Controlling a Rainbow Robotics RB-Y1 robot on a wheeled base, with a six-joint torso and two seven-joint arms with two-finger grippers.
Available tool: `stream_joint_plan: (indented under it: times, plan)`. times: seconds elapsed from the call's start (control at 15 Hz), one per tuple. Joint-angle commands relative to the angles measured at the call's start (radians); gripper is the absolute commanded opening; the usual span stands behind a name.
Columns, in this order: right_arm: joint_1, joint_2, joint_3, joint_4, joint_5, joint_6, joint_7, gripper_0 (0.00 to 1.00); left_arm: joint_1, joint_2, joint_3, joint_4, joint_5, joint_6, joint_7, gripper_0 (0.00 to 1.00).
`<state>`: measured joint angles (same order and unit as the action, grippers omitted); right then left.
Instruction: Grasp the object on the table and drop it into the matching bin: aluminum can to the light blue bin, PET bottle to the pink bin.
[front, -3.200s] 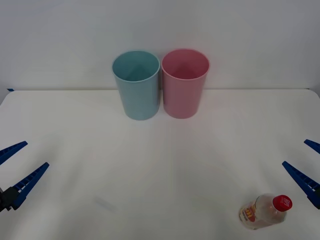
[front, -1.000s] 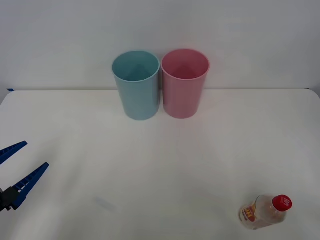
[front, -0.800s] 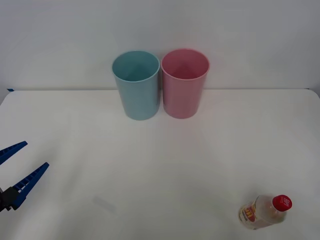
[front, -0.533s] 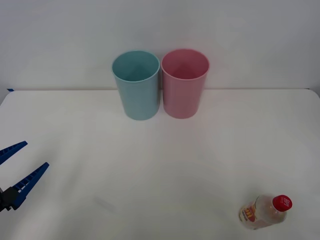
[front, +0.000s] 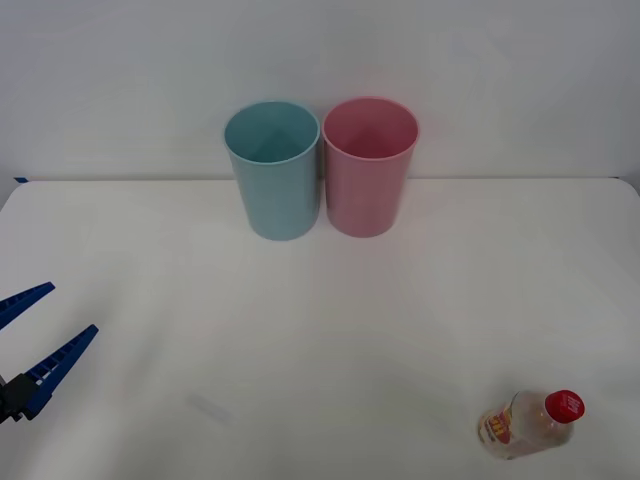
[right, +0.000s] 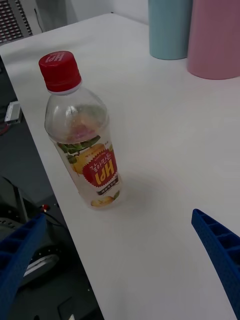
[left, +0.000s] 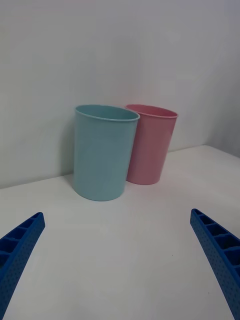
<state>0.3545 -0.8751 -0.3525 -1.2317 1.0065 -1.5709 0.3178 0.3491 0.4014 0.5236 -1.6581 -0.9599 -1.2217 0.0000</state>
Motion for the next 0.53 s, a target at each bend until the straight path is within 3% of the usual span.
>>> stream_joint_plan:
  times: [0.07, 0.53]
  plan:
    - [-0.017, 0.057, 0.018, 0.023, -0.011, 0.0, 0.029, 1.0, 0.0, 0.0, 0.0, 0.0, 0.0, 0.0, 0.0, 1.0]
    - [-0.023, 0.214, 0.018, 0.023, -0.005, 0.0, 0.092, 1.0, 0.0, 0.0, 0.0, 0.0, 0.0, 0.0, 0.0, 1.0]
